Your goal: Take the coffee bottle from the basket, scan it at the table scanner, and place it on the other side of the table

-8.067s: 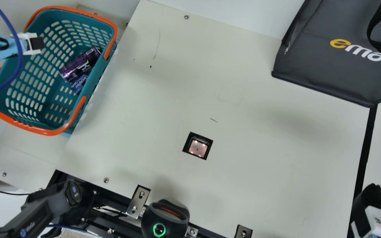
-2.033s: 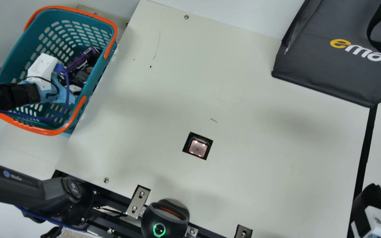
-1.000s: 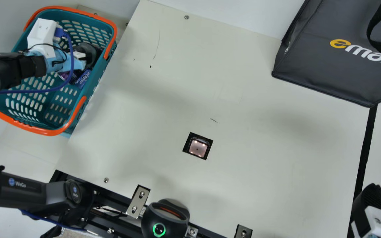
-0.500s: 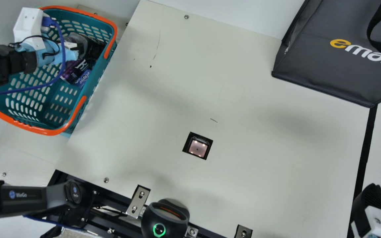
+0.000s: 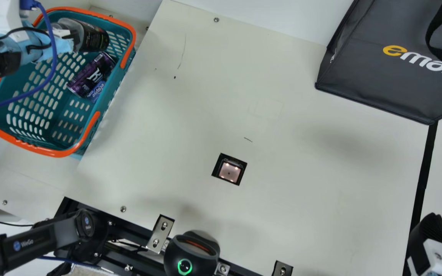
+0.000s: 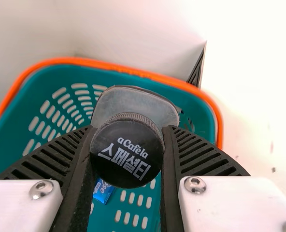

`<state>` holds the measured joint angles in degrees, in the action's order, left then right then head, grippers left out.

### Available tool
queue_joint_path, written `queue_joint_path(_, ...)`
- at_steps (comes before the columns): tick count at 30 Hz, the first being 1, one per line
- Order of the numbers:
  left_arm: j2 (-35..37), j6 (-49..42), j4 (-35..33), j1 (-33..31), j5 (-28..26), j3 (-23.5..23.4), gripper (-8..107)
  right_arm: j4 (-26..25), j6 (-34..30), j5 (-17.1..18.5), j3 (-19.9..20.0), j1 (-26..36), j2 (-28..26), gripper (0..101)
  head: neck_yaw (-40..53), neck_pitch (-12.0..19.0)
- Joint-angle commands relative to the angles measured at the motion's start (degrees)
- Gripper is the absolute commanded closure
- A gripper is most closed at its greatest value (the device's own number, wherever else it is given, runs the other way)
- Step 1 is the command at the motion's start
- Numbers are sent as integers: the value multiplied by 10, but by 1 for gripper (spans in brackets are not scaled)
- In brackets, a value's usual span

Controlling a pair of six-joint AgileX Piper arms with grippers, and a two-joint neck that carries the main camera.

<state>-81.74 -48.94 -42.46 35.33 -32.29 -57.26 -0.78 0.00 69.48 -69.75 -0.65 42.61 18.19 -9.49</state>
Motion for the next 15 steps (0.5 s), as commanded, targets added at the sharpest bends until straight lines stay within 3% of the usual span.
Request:
queue_joint_path(1, 12, 49, 26, -4, -4, -10, 107, 0, 0, 0, 0, 0, 0, 6, 2, 16)
queue_joint_path(15, 70, 192, 123, -68, -25, -66, 107, 0, 0, 0, 0, 0, 0, 6, 2, 16)
